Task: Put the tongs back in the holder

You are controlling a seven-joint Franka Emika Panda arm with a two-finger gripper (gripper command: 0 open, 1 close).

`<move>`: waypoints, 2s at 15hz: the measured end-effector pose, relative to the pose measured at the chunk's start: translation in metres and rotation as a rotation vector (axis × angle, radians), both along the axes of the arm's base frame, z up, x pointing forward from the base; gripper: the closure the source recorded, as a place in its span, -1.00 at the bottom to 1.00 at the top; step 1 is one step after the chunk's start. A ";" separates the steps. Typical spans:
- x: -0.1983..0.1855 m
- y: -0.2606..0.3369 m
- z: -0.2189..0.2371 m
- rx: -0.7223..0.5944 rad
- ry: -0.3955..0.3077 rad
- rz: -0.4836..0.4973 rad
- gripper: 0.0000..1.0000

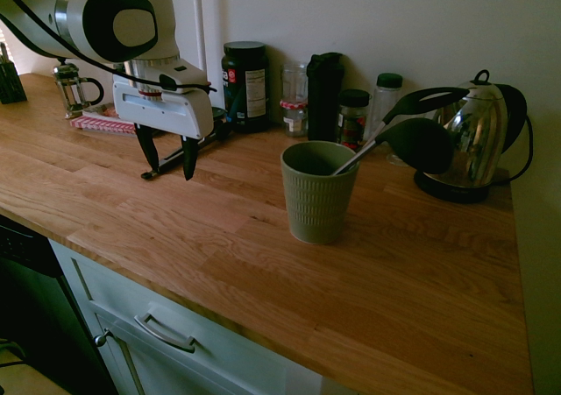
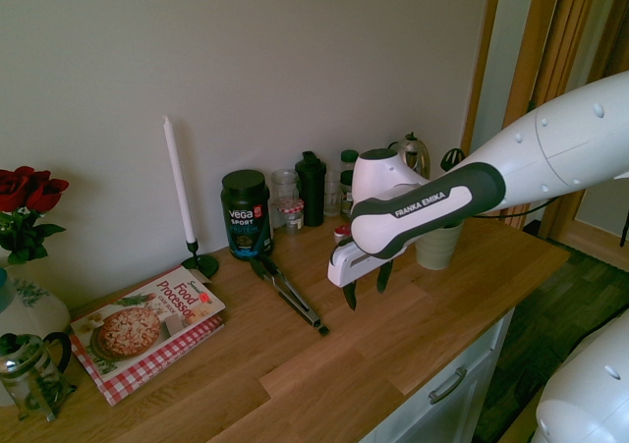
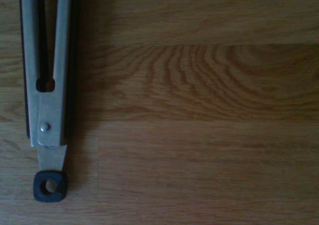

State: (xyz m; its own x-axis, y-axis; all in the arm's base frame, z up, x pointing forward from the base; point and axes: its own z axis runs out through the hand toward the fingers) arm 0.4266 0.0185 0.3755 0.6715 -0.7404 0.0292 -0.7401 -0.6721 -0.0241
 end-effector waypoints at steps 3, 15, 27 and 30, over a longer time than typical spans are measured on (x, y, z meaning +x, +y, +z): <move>0.004 0.001 0.006 0.002 -0.013 0.006 -1.00; 0.169 0.139 0.024 -0.042 -0.174 0.059 -1.00; 0.197 0.140 -0.017 -0.054 -0.163 0.028 1.00; 0.197 0.143 -0.018 -0.053 -0.164 0.032 1.00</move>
